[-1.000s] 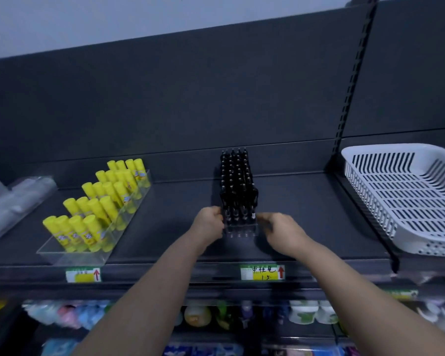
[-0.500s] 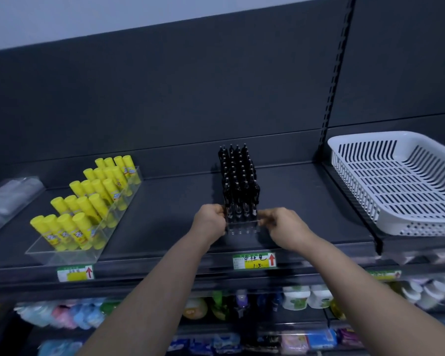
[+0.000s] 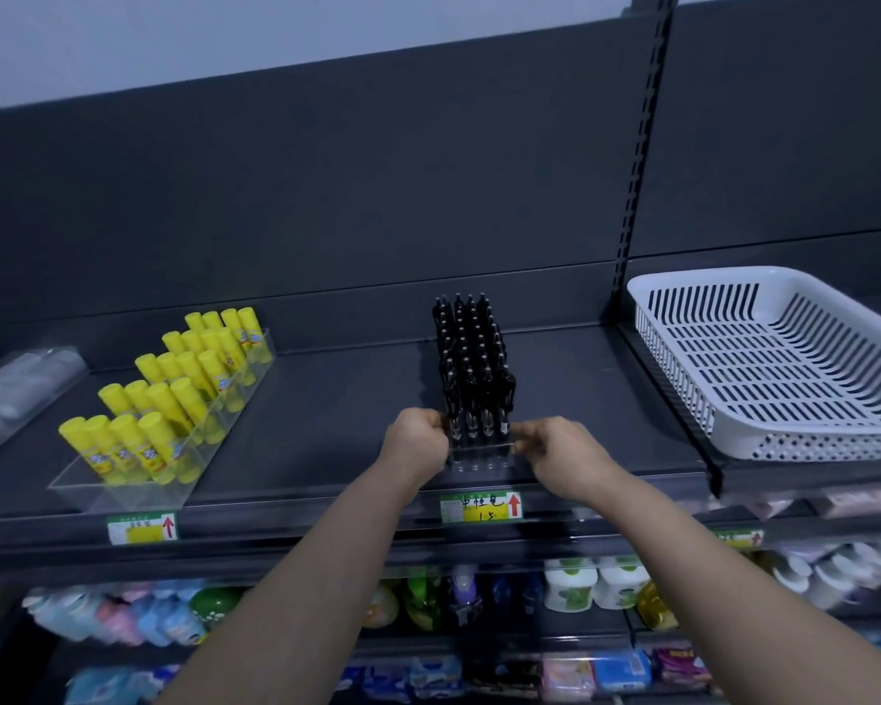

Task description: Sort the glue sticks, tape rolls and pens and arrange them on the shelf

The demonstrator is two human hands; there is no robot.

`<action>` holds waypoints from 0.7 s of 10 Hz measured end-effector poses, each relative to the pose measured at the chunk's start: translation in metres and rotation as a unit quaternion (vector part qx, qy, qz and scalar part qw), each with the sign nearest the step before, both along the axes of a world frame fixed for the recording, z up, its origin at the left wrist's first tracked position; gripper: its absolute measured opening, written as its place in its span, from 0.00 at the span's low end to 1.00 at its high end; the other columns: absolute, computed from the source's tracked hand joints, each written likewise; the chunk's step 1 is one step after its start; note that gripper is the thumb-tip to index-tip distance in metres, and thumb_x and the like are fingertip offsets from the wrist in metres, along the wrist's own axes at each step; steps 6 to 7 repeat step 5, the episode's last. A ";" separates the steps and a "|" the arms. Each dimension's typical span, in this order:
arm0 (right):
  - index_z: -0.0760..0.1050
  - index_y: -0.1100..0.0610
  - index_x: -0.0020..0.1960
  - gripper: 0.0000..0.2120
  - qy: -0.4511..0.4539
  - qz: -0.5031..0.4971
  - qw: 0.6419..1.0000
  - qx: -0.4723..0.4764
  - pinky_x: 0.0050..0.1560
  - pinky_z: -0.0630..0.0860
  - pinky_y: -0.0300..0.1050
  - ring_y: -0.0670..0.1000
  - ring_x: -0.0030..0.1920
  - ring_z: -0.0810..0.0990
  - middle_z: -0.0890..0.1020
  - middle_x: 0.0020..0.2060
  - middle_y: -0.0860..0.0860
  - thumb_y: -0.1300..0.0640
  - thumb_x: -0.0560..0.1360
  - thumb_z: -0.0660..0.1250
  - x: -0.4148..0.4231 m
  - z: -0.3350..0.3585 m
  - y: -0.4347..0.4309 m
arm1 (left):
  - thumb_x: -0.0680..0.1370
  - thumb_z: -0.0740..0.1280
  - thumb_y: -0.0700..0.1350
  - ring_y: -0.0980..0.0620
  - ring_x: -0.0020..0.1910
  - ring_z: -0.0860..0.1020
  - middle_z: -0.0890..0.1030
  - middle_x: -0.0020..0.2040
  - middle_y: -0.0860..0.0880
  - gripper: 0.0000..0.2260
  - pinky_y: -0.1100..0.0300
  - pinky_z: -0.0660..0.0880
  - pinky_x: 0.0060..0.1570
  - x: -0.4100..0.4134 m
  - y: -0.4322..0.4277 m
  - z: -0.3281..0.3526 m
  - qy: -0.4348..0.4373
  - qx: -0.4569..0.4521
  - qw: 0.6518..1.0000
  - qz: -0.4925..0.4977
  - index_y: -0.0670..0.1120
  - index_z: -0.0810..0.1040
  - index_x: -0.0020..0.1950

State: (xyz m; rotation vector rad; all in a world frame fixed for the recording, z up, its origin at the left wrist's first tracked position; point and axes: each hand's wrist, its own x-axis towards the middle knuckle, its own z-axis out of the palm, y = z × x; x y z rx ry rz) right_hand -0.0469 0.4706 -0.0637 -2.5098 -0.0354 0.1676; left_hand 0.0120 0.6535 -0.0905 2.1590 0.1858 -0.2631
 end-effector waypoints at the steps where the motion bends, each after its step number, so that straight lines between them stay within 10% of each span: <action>1: 0.70 0.52 0.70 0.23 0.004 0.004 1.000 -0.001 0.52 0.71 0.38 0.49 0.61 0.77 0.82 0.56 0.46 0.67 0.78 0.57 -0.001 0.000 -0.001 | 0.75 0.53 0.33 0.41 0.53 0.81 0.78 0.52 0.46 0.22 0.45 0.78 0.53 -0.002 -0.001 0.002 0.006 0.008 1.000 0.000 0.41 0.74 0.67; 7: 0.69 0.50 0.70 0.28 -0.041 -0.045 0.992 -0.114 0.58 0.76 0.49 0.54 0.63 0.75 0.78 0.63 0.50 0.68 0.73 0.56 -0.002 -0.004 -0.010 | 0.76 0.56 0.32 0.44 0.61 0.76 0.75 0.66 0.44 0.24 0.50 0.75 0.60 -0.014 0.011 0.016 -0.059 0.071 0.996 -0.001 0.42 0.69 0.72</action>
